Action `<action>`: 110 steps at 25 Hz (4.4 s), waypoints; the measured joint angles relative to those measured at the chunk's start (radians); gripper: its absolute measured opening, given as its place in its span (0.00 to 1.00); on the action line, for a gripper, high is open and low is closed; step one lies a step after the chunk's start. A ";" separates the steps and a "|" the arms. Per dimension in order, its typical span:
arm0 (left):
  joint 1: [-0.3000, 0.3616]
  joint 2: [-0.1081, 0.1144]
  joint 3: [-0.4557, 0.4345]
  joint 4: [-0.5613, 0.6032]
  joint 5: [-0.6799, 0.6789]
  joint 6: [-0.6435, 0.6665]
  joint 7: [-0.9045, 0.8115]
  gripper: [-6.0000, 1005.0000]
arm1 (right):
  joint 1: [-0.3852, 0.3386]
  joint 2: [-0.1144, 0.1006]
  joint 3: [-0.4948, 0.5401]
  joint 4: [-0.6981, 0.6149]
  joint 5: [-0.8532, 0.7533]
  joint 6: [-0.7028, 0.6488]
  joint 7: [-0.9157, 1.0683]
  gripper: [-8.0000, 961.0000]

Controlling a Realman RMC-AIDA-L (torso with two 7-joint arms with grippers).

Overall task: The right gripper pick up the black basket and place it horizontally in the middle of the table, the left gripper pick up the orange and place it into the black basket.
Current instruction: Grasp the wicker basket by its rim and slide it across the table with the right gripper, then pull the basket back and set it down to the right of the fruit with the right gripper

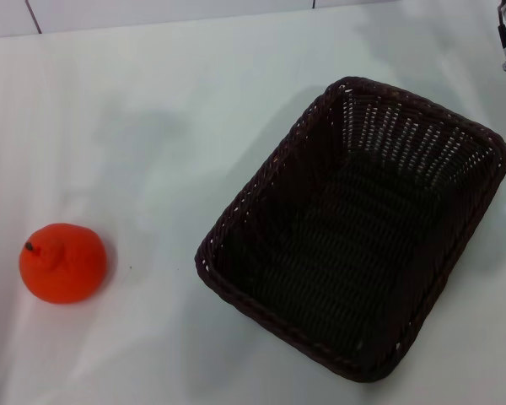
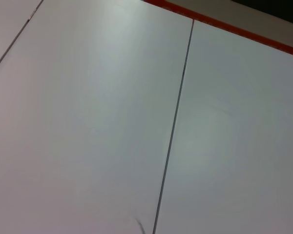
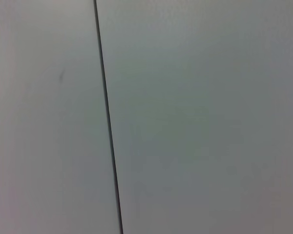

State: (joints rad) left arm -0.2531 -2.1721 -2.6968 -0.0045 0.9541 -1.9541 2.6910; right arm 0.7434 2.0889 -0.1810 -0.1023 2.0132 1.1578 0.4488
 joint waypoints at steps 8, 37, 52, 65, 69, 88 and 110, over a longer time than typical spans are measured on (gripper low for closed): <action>0.001 -0.001 0.000 0.001 0.000 0.000 -0.002 0.90 | -0.004 0.000 0.001 0.002 0.003 0.000 0.011 0.74; -0.018 0.004 -0.007 -0.009 -0.008 0.022 -0.001 0.90 | 0.031 -0.225 -0.515 -1.030 -1.342 0.614 1.807 0.74; -0.035 0.003 -0.008 -0.009 -0.008 0.041 -0.003 0.90 | 0.033 -0.173 -0.656 -0.970 -1.449 0.547 1.788 0.74; -0.034 0.003 -0.009 -0.006 -0.009 0.039 -0.004 0.90 | 0.071 -0.129 -0.705 -0.847 -1.564 0.428 1.744 0.73; -0.035 0.002 -0.010 -0.005 -0.009 0.041 -0.004 0.90 | 0.069 -0.124 -0.700 -0.838 -1.560 0.424 1.723 0.67; -0.040 0.002 -0.014 -0.008 -0.009 0.049 -0.003 0.90 | 0.049 -0.158 -0.510 -0.820 -1.519 0.539 1.711 0.22; -0.072 0.006 -0.017 -0.037 -0.009 0.136 -0.003 0.90 | -0.119 -0.243 -0.189 -0.342 -1.083 0.377 1.721 0.21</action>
State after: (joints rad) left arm -0.3246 -2.1660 -2.7137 -0.0410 0.9450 -1.8183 2.6875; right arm 0.6246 1.8459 -0.3705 -0.4443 0.9300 1.5350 2.1695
